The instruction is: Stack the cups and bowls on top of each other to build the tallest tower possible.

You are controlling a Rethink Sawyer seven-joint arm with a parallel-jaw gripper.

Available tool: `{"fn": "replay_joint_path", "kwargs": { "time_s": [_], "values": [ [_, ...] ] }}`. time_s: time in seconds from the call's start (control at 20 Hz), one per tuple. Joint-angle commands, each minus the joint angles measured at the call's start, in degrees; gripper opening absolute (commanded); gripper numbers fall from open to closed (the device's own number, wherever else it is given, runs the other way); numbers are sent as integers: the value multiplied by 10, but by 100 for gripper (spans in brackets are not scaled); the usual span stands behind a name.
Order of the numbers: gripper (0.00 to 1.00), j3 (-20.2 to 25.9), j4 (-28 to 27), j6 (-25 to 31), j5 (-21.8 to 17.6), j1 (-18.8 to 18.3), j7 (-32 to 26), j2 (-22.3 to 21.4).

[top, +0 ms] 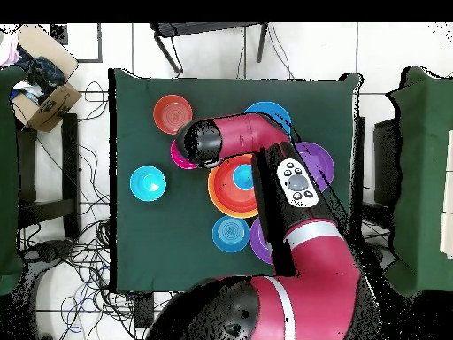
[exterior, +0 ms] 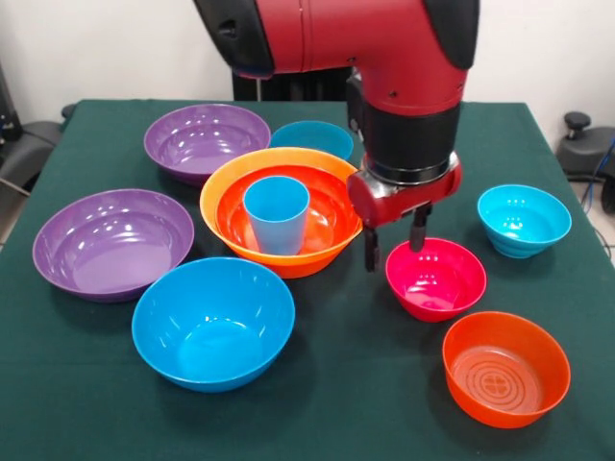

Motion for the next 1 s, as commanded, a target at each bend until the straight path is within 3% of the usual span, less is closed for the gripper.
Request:
{"fn": "replay_joint_path", "kwargs": {
  "time_s": [0.05,1.0],
  "values": [
    [100,-31,-39,28,6,11,64,11],
    [100,-27,-1,-25,37,17,77,32]
  ]
}}
